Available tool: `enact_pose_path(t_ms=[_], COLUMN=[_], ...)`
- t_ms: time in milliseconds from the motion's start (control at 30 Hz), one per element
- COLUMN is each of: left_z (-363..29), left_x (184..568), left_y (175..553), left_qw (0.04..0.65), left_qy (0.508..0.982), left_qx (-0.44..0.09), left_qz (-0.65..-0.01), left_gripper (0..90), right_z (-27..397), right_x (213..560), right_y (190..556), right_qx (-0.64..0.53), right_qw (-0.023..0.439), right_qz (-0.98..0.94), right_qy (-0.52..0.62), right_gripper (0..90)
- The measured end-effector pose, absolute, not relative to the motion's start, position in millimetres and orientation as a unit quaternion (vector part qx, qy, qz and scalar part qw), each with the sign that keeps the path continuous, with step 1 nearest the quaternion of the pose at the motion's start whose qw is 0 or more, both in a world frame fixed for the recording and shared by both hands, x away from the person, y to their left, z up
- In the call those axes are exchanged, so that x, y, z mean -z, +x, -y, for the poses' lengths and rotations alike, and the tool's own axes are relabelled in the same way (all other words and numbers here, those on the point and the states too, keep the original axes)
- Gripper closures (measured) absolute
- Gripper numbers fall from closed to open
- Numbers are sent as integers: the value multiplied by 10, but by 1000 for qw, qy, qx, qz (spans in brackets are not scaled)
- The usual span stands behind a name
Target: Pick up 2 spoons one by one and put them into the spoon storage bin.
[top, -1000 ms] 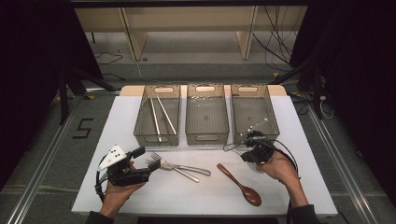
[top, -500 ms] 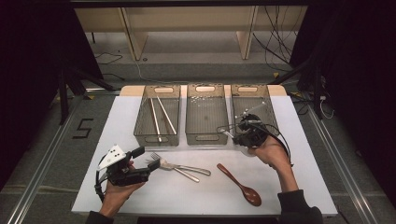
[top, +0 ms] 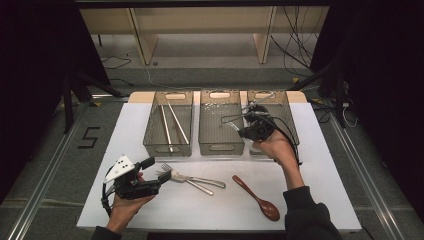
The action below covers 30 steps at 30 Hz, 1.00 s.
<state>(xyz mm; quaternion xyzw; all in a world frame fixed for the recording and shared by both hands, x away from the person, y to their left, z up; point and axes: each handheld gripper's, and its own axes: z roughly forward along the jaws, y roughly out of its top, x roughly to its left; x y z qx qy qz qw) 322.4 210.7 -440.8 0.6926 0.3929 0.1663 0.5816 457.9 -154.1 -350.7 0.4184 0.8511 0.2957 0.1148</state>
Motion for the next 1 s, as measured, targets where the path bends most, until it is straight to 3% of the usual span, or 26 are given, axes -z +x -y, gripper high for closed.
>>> enact_pose_path(t_ms=[467,1000], left_z=[-2114,-2116], left_x=[4406,4405], left_y=[3222,3221], left_qw=[582,582], left_qy=[693,692], left_qx=[-166,-166], left_qz=[-392,-393], left_gripper=[162,162], right_z=[1261,1107], right_x=[3451,3655], right_y=[4916,5191], right_qx=[-310,-304], right_qw=[121,118], right_qz=[-842,-834], right_qy=[424,446], right_gripper=[863,863])
